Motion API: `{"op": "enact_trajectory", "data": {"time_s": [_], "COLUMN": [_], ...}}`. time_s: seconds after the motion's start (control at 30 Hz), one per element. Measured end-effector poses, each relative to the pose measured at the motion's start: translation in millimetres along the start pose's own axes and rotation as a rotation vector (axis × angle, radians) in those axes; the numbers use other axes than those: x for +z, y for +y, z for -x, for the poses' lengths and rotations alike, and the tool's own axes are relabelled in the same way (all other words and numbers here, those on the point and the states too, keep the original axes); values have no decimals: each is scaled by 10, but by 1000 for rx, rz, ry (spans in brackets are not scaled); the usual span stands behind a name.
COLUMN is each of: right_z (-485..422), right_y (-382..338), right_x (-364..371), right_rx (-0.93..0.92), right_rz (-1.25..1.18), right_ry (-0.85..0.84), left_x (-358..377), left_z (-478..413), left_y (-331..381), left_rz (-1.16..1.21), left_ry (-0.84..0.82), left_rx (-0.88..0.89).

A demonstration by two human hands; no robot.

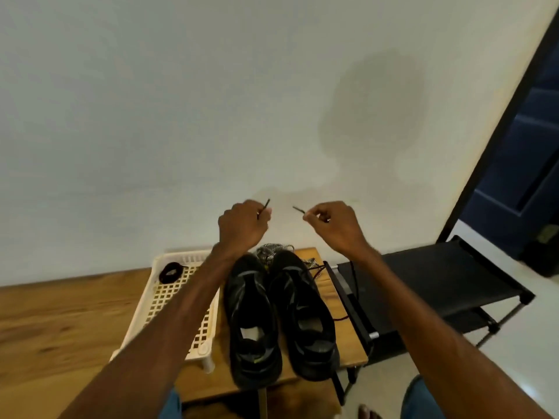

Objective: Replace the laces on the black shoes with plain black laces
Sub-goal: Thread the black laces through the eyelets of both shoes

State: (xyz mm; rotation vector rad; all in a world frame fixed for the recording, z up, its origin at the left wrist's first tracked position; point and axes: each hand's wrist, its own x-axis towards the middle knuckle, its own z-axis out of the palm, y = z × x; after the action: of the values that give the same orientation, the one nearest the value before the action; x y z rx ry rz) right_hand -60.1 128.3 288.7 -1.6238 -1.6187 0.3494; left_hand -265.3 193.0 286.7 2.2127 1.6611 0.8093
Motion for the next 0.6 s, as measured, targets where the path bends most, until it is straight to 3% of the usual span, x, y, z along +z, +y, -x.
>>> {"op": "enact_trajectory", "data": {"time_s": [0.07,0.2,0.37,0.43,0.5,0.6], "right_z": [43,99,38,24,39,111], "right_y": [258,682,870,854,852,878], "right_x": [208,511,568,556,569,616], "right_rx": [27,125,160,139,114,100], "right_rz": [75,177,173,173,200,225], "right_ry": [-95,-259,-313,-337,-346,-399], "left_x": [296,802,1026,1008,1013,1109], "left_z": [77,242,403,441,535,658], "left_y": [-212,-374,-309,-218,-137,-84], "left_rz": [-211,-271,-439,-334,-148,-51], "left_ry": [-42,-270,-178,-146,-254,-356], "left_rx": [45,104,179,225,201,147]}}
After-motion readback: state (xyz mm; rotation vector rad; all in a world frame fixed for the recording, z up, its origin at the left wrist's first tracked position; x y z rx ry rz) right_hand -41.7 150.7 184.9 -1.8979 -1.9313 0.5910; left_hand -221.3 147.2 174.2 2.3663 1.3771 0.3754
